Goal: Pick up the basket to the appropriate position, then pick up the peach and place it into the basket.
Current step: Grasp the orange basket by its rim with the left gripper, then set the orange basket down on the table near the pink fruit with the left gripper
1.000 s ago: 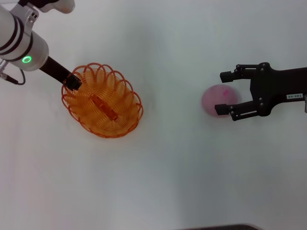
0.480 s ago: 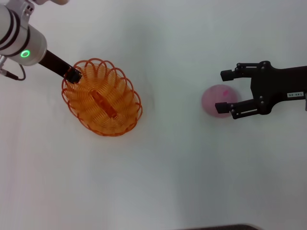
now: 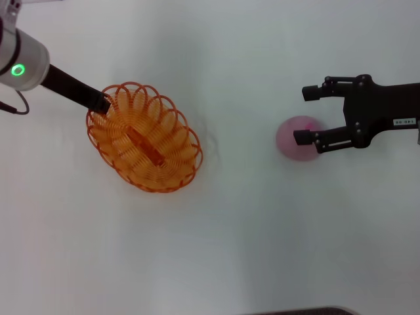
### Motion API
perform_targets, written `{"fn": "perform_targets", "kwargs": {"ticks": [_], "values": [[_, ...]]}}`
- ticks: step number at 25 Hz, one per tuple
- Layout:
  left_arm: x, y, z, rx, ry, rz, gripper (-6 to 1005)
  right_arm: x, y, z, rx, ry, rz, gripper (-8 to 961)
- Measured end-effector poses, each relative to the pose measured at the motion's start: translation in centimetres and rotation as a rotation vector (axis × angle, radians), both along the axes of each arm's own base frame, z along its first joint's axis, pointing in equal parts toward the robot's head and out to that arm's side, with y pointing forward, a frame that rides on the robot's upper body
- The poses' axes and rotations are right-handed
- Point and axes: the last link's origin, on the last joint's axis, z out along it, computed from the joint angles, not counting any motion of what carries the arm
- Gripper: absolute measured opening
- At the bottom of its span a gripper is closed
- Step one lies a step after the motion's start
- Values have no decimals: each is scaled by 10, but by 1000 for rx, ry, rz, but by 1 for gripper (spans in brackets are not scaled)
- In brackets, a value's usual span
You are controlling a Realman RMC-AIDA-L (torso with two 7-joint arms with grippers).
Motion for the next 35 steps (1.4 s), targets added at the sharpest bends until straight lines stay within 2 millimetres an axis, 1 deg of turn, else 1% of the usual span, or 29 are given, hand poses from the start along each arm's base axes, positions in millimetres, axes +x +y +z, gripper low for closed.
{"fn": "perform_targets", "kwargs": {"ticks": [4, 7, 9, 14, 21, 23, 28, 31, 35], "values": [[4, -2, 9, 15, -65, 50, 88, 0, 1, 0, 6, 2, -2, 912], [10, -1, 20, 39, -109, 103, 77, 0, 4, 3, 27, 2, -5, 912], [16, -1, 31, 66, -143, 141, 75, 1, 5, 4, 34, -3, -4, 912], [26, -2, 43, 101, -214, 200, 69, 2, 12, 7, 57, -27, -1, 912], [29, -6, 42, 105, -271, 257, 67, 1, 15, 9, 65, -49, 28, 912], [29, -7, 37, 108, -310, 281, 67, 0, 15, 9, 67, -48, 30, 912], [21, -4, 33, 179, -405, 352, 67, -1, 15, 6, 66, -40, 28, 912], [10, -3, 30, 248, -525, 439, 67, 0, 15, 6, 69, -47, 28, 912], [-9, -5, 26, 322, -625, 537, 68, 1, 15, 7, 84, -59, 55, 912]]}}
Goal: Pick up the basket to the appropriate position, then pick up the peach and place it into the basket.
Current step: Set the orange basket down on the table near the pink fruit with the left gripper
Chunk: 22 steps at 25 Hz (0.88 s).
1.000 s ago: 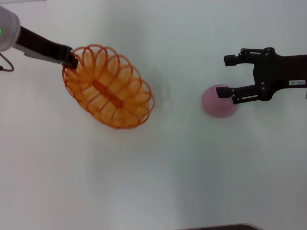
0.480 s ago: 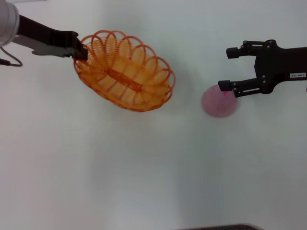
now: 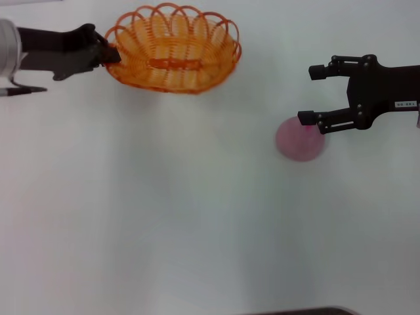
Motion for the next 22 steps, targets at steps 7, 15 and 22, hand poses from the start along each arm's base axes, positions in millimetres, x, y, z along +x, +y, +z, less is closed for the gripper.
{"fn": "perform_targets", "kwargs": {"ticks": [7, 15, 22], "values": [[-37, -17, -23, 65, -95, 171, 68, 3, -1, -3, 16, -41, 58, 912], [-48, -29, -31, 66, -83, 196, 75, 1, 0, -7, 7, -44, 73, 912], [-48, -32, -29, 62, -77, 174, 286, 2, -4, -9, -2, -34, 61, 912]]}}
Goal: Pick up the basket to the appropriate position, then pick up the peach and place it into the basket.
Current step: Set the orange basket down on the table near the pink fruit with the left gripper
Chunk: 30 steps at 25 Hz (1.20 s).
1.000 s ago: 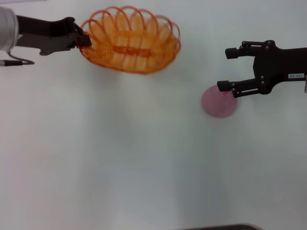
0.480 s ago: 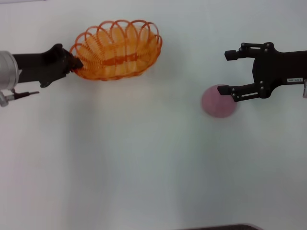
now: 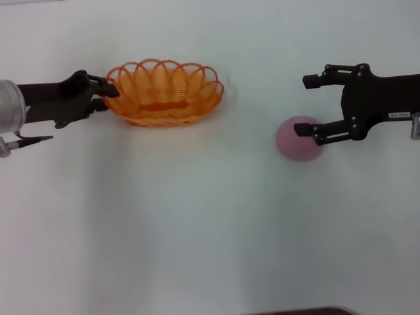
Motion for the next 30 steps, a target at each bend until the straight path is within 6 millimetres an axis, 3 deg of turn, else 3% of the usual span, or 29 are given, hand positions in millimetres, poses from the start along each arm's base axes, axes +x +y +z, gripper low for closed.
{"fn": "perform_targets", "kwargs": {"ticks": [10, 15, 18, 21, 26, 30], "values": [[-6, -8, 9, -17, -2, -18, 507, -2, -7, -4, -33, 30, -9, 911], [-7, -13, 22, 6, 23, -68, 716, -2, -8, -4, -41, 42, -27, 911], [-4, -15, 30, 22, 37, -143, 719, -3, -8, -4, -45, 47, -37, 911], [1, -19, 38, 15, 36, -257, 723, -4, -6, -5, -48, 52, -43, 911], [8, -33, 60, 33, 85, -609, 725, -7, 2, -6, -43, 76, -97, 911], [13, -52, 62, 48, 117, -891, 726, -9, 15, -4, -13, 113, -214, 911]]}}
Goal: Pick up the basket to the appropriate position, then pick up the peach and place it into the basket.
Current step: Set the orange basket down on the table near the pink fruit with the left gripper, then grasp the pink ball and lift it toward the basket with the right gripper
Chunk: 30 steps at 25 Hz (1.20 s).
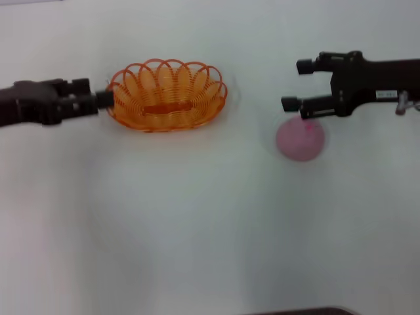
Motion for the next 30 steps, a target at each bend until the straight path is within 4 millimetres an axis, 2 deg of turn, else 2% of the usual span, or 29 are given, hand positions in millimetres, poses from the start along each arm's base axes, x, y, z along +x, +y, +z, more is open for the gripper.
{"fn": "perform_targets", "kwargs": {"ticks": [6, 9, 17, 22, 26, 30], "values": [[-4, -17, -23, -22, 96, -242, 727, -5, 5, -3, -19, 27, -52, 911], [-10, -19, -32, -28, 135, -298, 728, -7, 6, -5, -32, 43, -66, 911], [-21, -21, -42, -15, 143, -287, 722, -7, 6, -5, -36, 51, -81, 911], [-38, -36, -55, 14, 65, -263, 744, -4, 5, -4, -25, 49, -86, 911], [-48, -50, -57, 44, 20, -252, 762, -2, 5, -3, -19, 49, -96, 911], [-57, -59, -58, 92, 7, -246, 854, -1, 6, -1, -13, 51, -102, 911]]}}
